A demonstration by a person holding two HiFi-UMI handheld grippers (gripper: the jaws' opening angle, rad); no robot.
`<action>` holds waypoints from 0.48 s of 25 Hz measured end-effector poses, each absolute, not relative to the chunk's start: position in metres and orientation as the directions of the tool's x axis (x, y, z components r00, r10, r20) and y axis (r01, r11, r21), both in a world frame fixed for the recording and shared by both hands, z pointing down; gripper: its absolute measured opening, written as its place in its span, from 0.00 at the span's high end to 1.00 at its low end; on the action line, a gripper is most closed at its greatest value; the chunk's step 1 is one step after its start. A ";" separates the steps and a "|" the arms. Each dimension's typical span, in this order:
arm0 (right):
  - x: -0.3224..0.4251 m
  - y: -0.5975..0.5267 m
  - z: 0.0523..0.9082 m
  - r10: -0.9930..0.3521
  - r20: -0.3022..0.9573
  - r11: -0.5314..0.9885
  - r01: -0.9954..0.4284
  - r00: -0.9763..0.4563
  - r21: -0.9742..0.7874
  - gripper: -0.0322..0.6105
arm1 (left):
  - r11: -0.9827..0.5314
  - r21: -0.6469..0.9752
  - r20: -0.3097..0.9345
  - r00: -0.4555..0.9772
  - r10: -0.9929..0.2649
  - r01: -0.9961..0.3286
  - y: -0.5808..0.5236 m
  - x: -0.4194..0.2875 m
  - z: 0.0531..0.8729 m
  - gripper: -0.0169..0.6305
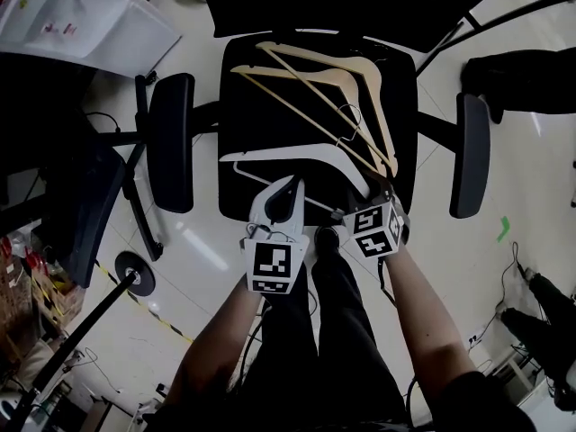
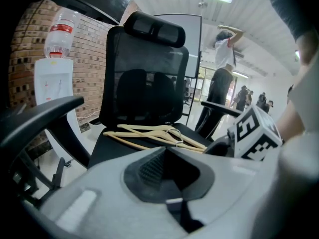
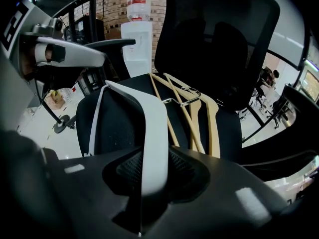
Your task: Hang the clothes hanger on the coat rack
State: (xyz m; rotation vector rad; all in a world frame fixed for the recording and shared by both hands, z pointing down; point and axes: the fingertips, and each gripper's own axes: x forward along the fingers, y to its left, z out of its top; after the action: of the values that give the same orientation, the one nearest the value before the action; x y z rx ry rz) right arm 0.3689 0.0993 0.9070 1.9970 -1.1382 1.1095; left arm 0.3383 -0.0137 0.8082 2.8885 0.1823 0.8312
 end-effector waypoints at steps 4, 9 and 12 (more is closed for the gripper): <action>0.371 0.108 0.888 -0.402 0.860 -0.467 -0.878 0.315 0.103 0.77 | -0.986 0.143 0.502 0.853 0.142 0.080 -0.014 0.340 0.793 0.97; 0.375 0.118 0.843 -0.443 0.810 -0.506 -0.853 0.384 0.128 0.77 | -0.991 0.128 0.459 0.883 0.101 0.047 -0.016 0.340 0.755 0.97; 0.378 0.121 0.809 -0.475 0.766 -0.533 -0.834 0.433 0.142 0.78 | -0.993 0.113 0.425 0.902 0.073 0.027 -0.018 0.337 0.725 0.97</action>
State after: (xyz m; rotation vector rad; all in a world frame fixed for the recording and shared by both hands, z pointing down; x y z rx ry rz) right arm 0.3778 0.1211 0.8089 2.1792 -1.1001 0.9300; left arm 0.3371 -0.0176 0.7247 2.9618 0.0777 0.6671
